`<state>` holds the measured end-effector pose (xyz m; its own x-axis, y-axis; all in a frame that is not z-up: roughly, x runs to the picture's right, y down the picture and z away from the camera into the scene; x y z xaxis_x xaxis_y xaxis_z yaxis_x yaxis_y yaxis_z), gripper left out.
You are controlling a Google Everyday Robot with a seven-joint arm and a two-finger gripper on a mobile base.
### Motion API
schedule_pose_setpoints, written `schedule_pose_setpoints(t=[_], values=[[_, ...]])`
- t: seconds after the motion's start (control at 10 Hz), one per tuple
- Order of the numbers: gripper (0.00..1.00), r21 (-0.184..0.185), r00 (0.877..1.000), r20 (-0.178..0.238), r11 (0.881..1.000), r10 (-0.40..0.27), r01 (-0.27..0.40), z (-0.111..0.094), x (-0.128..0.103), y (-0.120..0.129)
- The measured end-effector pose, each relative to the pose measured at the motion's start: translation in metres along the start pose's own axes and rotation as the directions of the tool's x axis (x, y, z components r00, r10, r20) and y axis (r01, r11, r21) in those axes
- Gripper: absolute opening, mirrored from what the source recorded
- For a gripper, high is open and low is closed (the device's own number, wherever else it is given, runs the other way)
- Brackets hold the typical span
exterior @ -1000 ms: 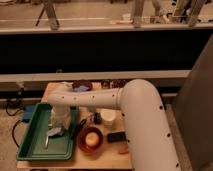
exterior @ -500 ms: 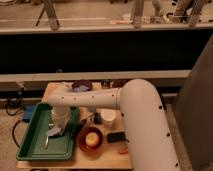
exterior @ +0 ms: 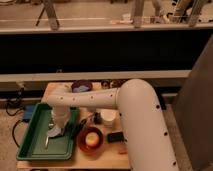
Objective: Wipe tray with towel
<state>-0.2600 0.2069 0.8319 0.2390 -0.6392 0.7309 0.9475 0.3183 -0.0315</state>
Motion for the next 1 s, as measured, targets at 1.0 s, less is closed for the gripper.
schedule_pose_setpoints(t=[1.0], values=[[0.00,-0.030,0.997,-0.001,0.996,0.084,-0.084,-0.006,0.032,0.018]])
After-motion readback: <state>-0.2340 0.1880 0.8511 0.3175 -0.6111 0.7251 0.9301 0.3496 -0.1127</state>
